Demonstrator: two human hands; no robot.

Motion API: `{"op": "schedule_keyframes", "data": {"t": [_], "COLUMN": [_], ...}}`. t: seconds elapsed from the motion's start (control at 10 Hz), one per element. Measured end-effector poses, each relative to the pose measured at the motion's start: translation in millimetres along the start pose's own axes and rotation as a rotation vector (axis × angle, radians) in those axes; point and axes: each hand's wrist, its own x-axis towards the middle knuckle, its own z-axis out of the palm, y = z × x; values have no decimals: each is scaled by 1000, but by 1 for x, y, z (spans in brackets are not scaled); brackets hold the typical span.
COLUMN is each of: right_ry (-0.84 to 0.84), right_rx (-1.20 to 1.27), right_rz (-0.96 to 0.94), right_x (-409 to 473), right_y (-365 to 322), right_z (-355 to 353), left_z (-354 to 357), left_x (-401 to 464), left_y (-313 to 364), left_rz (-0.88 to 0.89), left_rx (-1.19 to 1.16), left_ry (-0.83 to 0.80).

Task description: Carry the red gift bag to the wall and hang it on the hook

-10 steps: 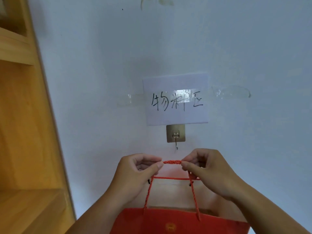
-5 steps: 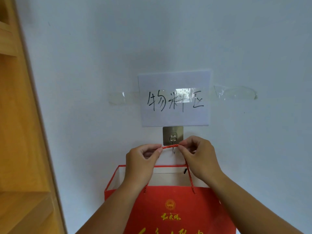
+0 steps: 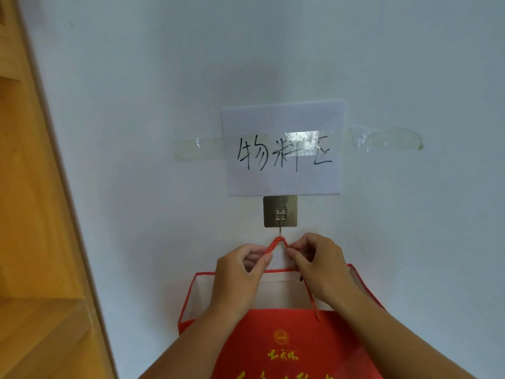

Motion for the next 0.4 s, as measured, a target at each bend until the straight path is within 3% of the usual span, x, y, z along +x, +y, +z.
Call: {"op": "schedule_keyframes", "data": {"t": [0.1, 0.4], "right_ry": [-35, -82], "right_rx": [9, 6], "right_rz": [-41, -78], "right_x": [-14, -34], "right_y": [4, -7], "right_z": [8, -13], "left_z": [7, -34], "left_x": [-18, -69], "left_y": [-4, 3], "left_rz": [42, 114], "left_rx": [60, 284], "left_ry": [-31, 79]}}
